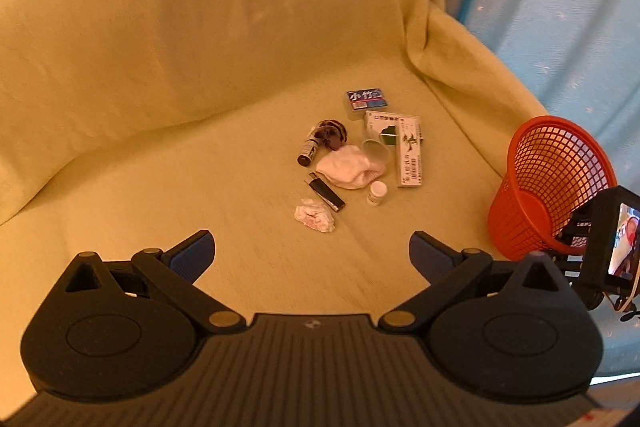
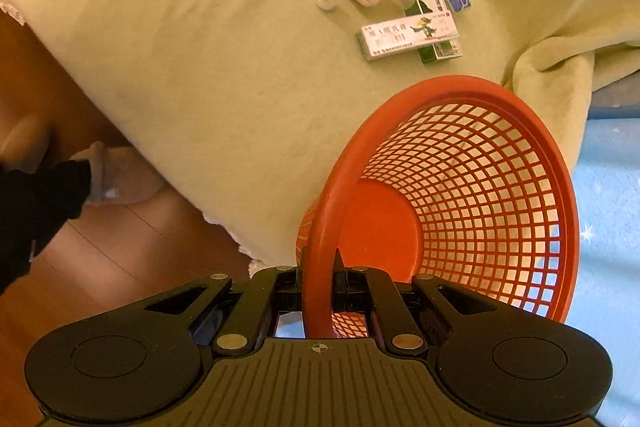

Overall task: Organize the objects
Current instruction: 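Lift the orange wastebasket with the right gripper onto the sofa beside the items, then grasp the crumpled white tissue with the left gripper while the right gripper holds the basket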

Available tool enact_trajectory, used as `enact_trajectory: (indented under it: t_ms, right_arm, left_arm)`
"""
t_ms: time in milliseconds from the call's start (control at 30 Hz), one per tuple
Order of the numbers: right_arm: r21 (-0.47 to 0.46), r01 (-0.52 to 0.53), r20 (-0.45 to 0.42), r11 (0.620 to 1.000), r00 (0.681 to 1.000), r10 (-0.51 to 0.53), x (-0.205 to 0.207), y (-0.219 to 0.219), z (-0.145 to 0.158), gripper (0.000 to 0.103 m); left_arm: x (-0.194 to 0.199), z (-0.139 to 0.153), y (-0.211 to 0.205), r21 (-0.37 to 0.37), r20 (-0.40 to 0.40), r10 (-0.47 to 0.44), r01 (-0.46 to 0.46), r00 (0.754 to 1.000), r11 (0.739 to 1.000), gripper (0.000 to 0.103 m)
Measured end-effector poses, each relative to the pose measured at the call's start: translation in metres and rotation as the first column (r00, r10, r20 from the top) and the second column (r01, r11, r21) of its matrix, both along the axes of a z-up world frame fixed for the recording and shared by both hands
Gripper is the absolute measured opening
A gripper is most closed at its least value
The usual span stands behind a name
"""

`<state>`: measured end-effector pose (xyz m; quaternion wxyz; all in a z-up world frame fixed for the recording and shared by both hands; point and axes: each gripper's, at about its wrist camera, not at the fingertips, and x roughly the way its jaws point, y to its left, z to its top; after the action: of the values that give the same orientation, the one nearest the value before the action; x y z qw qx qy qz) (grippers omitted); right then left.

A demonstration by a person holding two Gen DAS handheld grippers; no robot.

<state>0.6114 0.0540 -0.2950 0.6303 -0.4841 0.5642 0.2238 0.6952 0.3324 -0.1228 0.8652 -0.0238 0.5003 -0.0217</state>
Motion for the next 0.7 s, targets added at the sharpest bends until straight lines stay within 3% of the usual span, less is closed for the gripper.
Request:
enact_trajectory:
  t_ms: [333,700]
  right_arm:
    - [-0.104,0.039,-0.034,0.994,0.998,-0.043,0.038,0.012,-0.027,0.002]
    - [-0.197,0.117,-0.042,0.973,0.991,-0.127,0.053,0.031,-0.040,0.003]
  left_arm:
    - [0.057,-0.047,0.028,-0.020,-0.044,-0.104,0.103,0.994,0.994,0.102]
    - [0.103,-0.113,0.049,-0.061,-0.079,-0.307,0.303,0.948,0.951,0.102]
